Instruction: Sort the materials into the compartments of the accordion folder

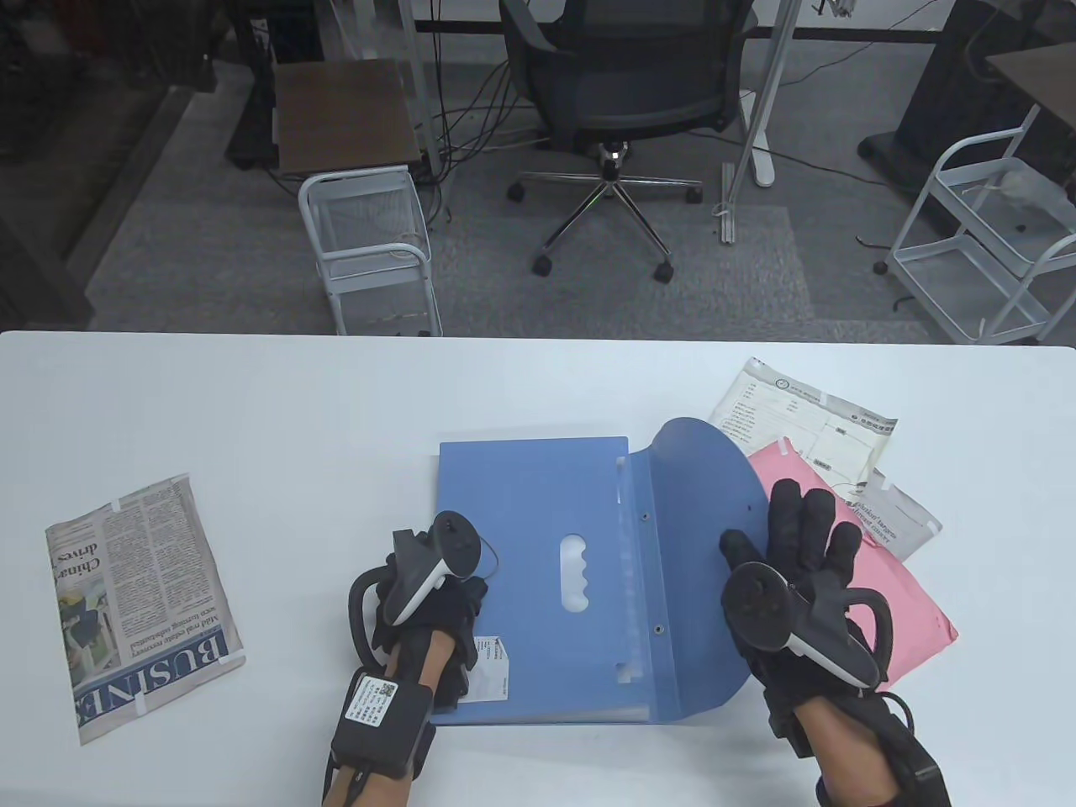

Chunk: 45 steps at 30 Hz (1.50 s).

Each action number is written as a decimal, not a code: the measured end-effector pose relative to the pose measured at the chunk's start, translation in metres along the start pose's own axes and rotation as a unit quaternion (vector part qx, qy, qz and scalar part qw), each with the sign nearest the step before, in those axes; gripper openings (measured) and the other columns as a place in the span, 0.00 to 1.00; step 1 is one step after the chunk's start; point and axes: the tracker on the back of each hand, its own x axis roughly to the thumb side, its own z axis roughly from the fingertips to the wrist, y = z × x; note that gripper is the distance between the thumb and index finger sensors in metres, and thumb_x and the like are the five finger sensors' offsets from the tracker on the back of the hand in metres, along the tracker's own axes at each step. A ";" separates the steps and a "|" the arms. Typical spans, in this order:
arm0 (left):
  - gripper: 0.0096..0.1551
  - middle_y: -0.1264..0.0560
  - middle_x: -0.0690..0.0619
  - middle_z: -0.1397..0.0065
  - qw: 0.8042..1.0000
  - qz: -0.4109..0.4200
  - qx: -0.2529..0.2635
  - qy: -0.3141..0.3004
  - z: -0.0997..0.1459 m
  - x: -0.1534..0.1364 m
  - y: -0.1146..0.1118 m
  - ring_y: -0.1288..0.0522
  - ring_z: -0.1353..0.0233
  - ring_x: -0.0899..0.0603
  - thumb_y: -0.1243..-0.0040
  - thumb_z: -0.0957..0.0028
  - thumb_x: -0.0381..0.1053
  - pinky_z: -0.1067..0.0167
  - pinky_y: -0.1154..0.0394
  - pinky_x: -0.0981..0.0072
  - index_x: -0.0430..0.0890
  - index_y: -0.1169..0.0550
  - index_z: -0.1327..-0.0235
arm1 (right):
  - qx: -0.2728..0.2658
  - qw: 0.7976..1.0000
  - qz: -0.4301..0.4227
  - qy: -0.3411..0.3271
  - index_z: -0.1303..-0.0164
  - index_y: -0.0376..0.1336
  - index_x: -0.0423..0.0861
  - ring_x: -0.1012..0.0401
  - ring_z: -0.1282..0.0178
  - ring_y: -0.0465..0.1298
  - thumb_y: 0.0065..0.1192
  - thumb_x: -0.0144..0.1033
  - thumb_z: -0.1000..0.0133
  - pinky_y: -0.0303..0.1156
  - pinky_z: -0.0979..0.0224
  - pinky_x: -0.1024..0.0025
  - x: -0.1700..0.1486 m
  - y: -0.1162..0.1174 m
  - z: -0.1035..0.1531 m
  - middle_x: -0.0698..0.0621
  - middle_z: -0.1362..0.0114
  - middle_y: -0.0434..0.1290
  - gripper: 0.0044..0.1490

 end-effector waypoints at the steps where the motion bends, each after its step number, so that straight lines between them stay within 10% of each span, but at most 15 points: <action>1: 0.26 0.45 0.40 0.11 1.000 0.001 -0.001 0.001 0.000 0.000 0.000 0.41 0.21 0.26 0.36 0.39 0.57 0.28 0.38 0.31 0.58 0.31 0.30 | 0.024 1.000 0.007 0.002 0.17 0.52 0.42 0.34 0.25 0.19 0.69 0.37 0.38 0.18 0.34 0.30 -0.001 0.006 -0.003 0.31 0.18 0.19 0.42; 15: 0.29 0.44 0.34 0.11 0.992 -0.122 0.029 -0.009 0.015 0.026 0.007 0.43 0.19 0.24 0.39 0.38 0.57 0.29 0.39 0.29 0.53 0.29 0.24 | 0.197 0.963 -0.181 -0.022 0.15 0.41 0.53 0.28 0.19 0.35 0.62 0.48 0.35 0.42 0.25 0.23 -0.017 0.079 -0.034 0.31 0.13 0.30 0.46; 20: 0.41 0.49 0.33 0.10 0.972 -0.233 -0.012 -0.007 0.032 0.064 0.027 0.48 0.17 0.23 0.45 0.37 0.65 0.27 0.41 0.30 0.46 0.35 0.15 | 0.209 0.964 -0.163 -0.014 0.15 0.40 0.53 0.29 0.19 0.35 0.63 0.51 0.36 0.43 0.25 0.23 -0.015 0.084 -0.036 0.32 0.13 0.31 0.48; 24: 0.45 0.49 0.32 0.10 0.985 -0.157 0.019 -0.071 0.047 0.108 0.033 0.48 0.17 0.22 0.47 0.36 0.66 0.28 0.42 0.28 0.42 0.37 0.13 | 0.214 0.965 -0.149 -0.013 0.16 0.41 0.52 0.28 0.19 0.35 0.62 0.52 0.36 0.43 0.25 0.23 -0.012 0.086 -0.037 0.31 0.13 0.30 0.47; 35: 0.67 0.71 0.20 0.18 0.965 -0.239 -0.094 -0.060 0.045 0.190 -0.030 0.65 0.20 0.14 0.52 0.35 0.72 0.28 0.52 0.22 0.27 0.65 0.16 | 0.217 0.963 -0.159 -0.010 0.16 0.40 0.53 0.29 0.19 0.34 0.62 0.51 0.36 0.42 0.25 0.23 -0.013 0.086 -0.036 0.32 0.13 0.30 0.47; 45: 0.54 0.65 0.17 0.19 0.989 0.010 -0.138 -0.046 0.043 0.149 -0.011 0.60 0.23 0.10 0.52 0.34 0.67 0.33 0.46 0.19 0.27 0.48 0.16 | 0.216 0.965 -0.152 -0.010 0.16 0.40 0.53 0.29 0.19 0.34 0.61 0.52 0.36 0.42 0.25 0.23 -0.012 0.086 -0.036 0.32 0.13 0.30 0.47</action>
